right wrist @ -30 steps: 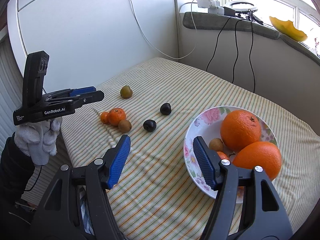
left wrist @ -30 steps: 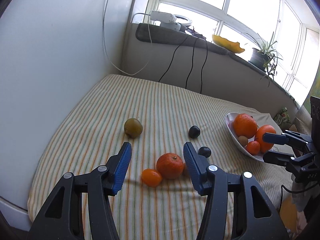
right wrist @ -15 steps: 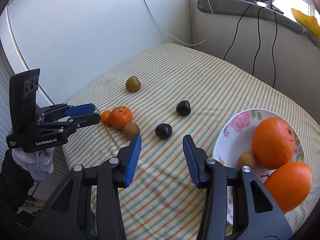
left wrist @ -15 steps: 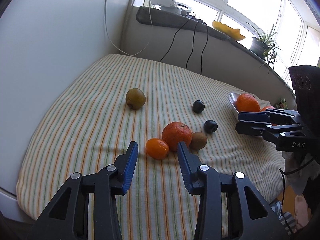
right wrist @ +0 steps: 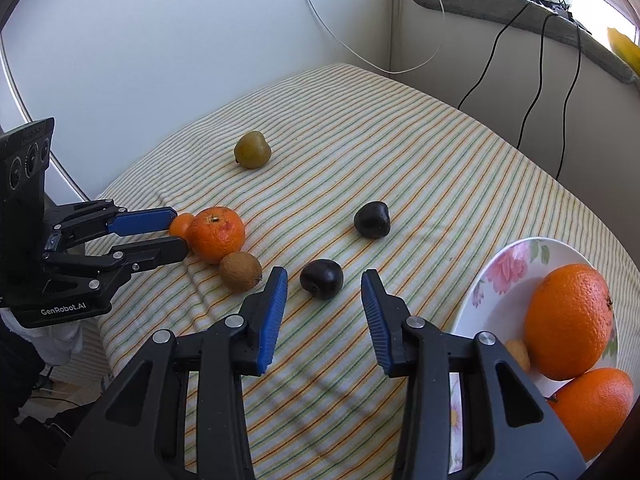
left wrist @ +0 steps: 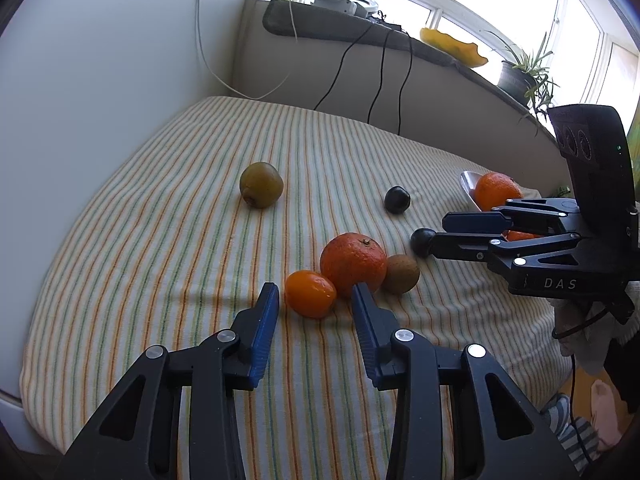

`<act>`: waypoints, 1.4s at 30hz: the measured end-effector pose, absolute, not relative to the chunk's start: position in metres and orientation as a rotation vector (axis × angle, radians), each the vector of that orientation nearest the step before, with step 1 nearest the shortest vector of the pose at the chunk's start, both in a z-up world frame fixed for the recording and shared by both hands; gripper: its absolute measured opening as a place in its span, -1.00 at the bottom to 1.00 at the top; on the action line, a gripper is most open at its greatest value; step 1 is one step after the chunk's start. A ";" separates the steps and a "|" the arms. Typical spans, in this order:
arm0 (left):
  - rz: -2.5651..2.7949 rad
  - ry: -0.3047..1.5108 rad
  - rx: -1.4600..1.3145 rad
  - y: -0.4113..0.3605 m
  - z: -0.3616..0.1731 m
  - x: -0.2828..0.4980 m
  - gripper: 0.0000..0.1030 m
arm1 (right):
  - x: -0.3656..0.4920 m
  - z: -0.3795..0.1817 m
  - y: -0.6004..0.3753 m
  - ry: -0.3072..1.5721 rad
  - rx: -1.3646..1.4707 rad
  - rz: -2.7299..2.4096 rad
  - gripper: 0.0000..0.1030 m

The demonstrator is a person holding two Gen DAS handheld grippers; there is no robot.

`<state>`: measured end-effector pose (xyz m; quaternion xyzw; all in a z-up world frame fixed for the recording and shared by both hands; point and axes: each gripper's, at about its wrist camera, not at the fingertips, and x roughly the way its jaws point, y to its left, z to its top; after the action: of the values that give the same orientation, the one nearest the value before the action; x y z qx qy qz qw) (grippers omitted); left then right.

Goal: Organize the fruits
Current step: 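Grasp a black plum with the right gripper while the left gripper grasps a tangerine, then carry the plum and tangerine over the plate and open both grippers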

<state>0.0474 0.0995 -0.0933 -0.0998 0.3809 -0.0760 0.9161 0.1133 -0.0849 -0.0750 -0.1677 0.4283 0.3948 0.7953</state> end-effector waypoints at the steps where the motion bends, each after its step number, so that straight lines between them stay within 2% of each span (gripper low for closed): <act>1: -0.160 0.785 -0.204 0.099 -0.094 0.048 -0.34 | 0.115 -0.076 -0.083 0.923 -0.366 0.847 -0.26; 6: -0.165 0.784 -0.203 0.100 -0.094 0.048 -0.37 | 0.118 -0.084 -0.077 0.943 -0.390 0.856 -0.33; 9: -0.158 0.789 -0.194 0.100 -0.096 0.048 -0.51 | 0.117 -0.086 -0.074 0.948 -0.398 0.864 -0.36; 11: -0.161 0.791 -0.202 0.101 -0.097 0.048 -0.51 | 0.116 -0.087 -0.073 0.952 -0.399 0.873 -0.48; 23: -0.143 0.770 -0.217 0.106 -0.090 0.042 -0.52 | 0.109 -0.076 -0.083 0.921 -0.379 0.861 -0.51; 42: -0.203 0.699 -0.207 0.076 -0.060 0.044 -0.52 | 0.101 -0.017 -0.148 0.794 -0.280 0.825 -0.51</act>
<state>0.0443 0.0759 -0.0602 -0.1010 0.3410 -0.0991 0.9293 0.1006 -0.1478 -0.0170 -0.1322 0.3742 0.3890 0.8314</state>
